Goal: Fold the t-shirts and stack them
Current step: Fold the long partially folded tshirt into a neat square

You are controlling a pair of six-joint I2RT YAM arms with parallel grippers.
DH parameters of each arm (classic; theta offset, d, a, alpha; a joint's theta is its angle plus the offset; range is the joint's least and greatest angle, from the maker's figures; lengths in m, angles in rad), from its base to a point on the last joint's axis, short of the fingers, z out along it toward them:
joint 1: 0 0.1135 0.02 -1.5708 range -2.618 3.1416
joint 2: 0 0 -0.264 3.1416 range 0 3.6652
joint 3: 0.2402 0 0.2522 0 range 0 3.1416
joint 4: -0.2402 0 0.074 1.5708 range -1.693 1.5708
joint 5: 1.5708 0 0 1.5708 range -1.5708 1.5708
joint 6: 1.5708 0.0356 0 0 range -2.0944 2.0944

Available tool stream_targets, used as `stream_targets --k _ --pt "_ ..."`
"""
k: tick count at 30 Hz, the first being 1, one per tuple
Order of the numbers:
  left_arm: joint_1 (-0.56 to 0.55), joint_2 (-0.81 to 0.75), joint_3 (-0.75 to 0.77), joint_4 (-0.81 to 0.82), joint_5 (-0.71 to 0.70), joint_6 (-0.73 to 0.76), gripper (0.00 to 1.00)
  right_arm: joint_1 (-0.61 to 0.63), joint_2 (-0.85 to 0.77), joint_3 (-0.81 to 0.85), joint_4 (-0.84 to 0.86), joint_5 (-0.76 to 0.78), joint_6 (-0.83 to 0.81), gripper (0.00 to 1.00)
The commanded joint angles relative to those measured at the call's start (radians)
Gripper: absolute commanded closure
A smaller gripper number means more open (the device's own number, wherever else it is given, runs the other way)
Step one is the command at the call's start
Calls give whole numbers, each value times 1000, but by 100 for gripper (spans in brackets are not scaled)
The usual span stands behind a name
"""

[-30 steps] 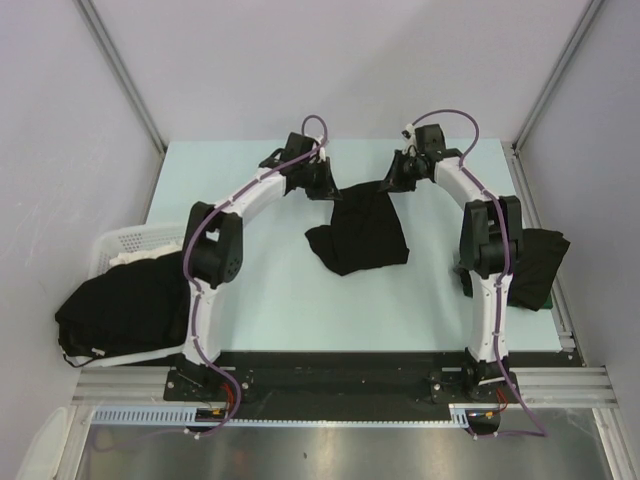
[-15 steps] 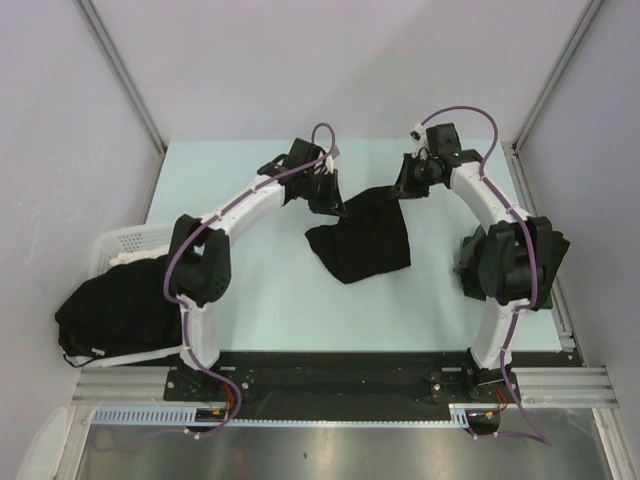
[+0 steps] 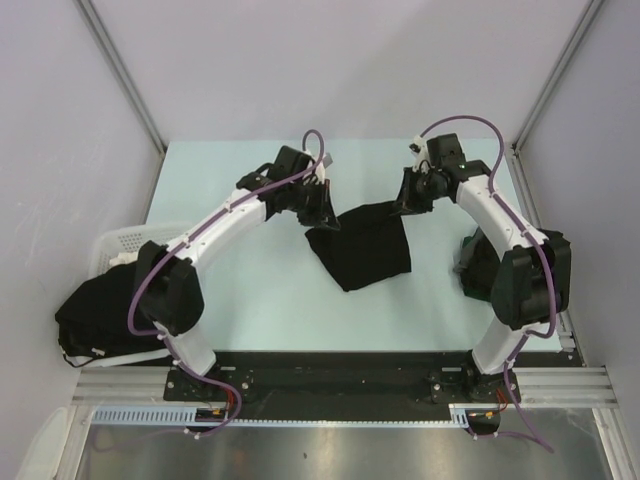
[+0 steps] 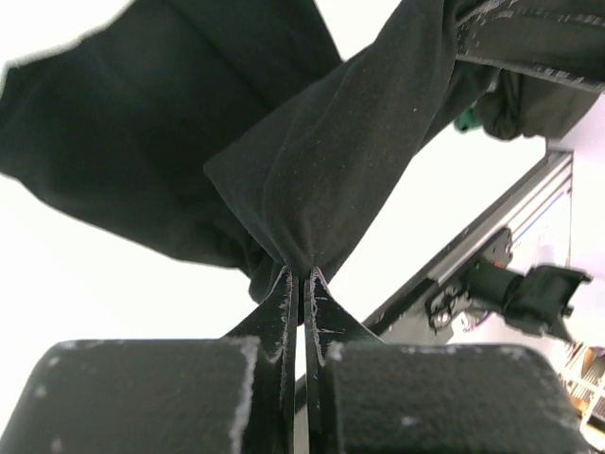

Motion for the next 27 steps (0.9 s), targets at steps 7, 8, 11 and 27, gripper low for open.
stream_targets --k 7,8,11,27 --pt "-50 -182 -224 -6 -100 -43 100 39 -80 -24 -67 104 -42 100" --pt "-51 -185 -236 -1 -112 -45 100 39 -74 -24 -61 104 -43 100" --pt "-50 -181 -253 -2 -163 -43 100 39 -39 -22 -26 96 -42 100" --pt "-4 -17 -174 -2 -307 -23 100 45 194 148 38 13 -66 100"
